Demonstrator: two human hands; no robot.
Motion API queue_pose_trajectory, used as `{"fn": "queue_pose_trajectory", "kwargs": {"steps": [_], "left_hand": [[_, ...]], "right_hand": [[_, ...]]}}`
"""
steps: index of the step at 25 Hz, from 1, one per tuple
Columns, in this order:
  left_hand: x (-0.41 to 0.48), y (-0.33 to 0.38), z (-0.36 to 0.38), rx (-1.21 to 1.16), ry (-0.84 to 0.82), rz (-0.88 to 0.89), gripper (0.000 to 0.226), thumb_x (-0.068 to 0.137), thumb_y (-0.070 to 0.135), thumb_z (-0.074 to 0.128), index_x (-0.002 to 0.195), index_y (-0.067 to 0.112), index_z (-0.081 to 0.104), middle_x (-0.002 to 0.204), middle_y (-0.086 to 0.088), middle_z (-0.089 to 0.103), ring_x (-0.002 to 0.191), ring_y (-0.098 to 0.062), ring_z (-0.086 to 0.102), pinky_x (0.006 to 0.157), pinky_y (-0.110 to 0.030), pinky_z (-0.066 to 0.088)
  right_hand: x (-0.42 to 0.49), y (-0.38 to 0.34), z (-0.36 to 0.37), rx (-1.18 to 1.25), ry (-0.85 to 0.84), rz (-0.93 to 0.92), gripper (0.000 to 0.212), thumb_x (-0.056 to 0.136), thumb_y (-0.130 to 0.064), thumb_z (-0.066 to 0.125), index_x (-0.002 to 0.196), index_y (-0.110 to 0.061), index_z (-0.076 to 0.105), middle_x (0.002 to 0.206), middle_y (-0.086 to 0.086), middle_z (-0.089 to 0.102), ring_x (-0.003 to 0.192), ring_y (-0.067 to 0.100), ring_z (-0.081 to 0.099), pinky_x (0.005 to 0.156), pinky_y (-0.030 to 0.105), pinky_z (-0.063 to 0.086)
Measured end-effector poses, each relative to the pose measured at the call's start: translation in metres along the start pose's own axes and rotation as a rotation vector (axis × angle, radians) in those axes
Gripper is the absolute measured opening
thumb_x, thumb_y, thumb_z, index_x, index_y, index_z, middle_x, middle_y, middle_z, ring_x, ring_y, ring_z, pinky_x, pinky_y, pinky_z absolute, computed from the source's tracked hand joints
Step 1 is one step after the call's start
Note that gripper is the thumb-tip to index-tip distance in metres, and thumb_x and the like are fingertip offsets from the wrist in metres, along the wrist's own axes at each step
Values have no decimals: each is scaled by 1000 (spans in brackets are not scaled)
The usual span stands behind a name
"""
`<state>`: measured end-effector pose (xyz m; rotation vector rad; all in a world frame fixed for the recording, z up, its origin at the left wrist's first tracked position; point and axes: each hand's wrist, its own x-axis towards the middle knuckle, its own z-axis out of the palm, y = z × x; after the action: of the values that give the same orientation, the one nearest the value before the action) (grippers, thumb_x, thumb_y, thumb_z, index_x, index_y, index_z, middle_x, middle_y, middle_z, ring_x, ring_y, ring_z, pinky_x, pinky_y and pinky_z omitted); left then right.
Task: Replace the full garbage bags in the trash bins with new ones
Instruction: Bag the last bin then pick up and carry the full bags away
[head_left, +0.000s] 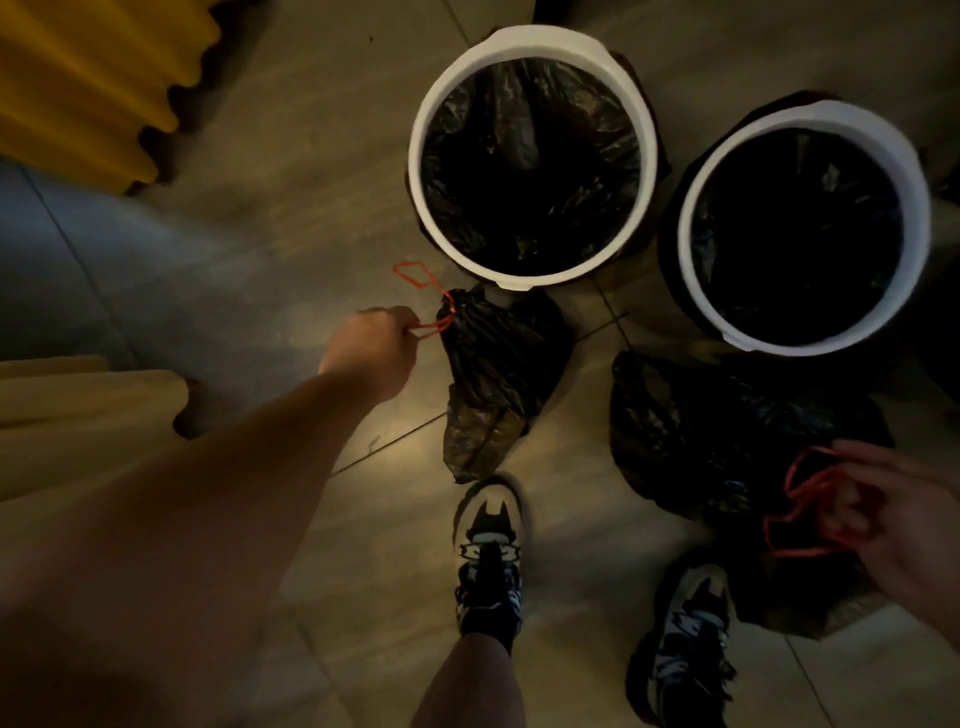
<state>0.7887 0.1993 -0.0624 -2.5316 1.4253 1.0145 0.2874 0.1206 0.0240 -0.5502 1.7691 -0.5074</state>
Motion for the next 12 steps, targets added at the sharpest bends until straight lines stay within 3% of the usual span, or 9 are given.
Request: {"fn": "queue_pose_trajectory", "kwargs": {"steps": [4, 6, 9, 12], "left_hand": [[20, 6, -16, -62, 118, -65, 39, 98, 29, 51, 136, 29, 41, 106, -20, 69, 82, -35, 64, 68, -38, 50], [42, 17, -20, 14, 91, -78, 57, 94, 32, 59, 145, 28, 32, 116, -27, 68, 95, -45, 67, 76, -46, 53], [81, 29, -17, 182, 0, -28, 61, 93, 28, 67, 149, 14, 46, 140, -28, 59, 126, -50, 58, 100, -52, 51], [105, 30, -11, 359, -149, 73, 38, 101, 26, 60, 131, 4, 65, 139, -28, 61, 129, -46, 56, 110, -50, 45]], "right_hand": [[-6, -6, 31, -89, 33, 41, 24, 95, 3, 50, 102, -10, 69, 46, 5, 45, 33, 13, 35, 37, 25, 37], [-13, -3, 37, -80, 34, 33, 20, 96, 4, 51, 104, -6, 66, 44, 8, 44, 31, 14, 36, 35, 24, 37], [-12, 1, 43, -99, 14, 35, 15, 100, -1, 53, 103, -7, 67, 48, 9, 44, 33, 16, 41, 37, 26, 40], [-4, 9, 37, -105, 39, 49, 15, 100, -1, 57, 109, -2, 70, 56, 9, 50, 39, 15, 46, 51, 29, 40]]}}
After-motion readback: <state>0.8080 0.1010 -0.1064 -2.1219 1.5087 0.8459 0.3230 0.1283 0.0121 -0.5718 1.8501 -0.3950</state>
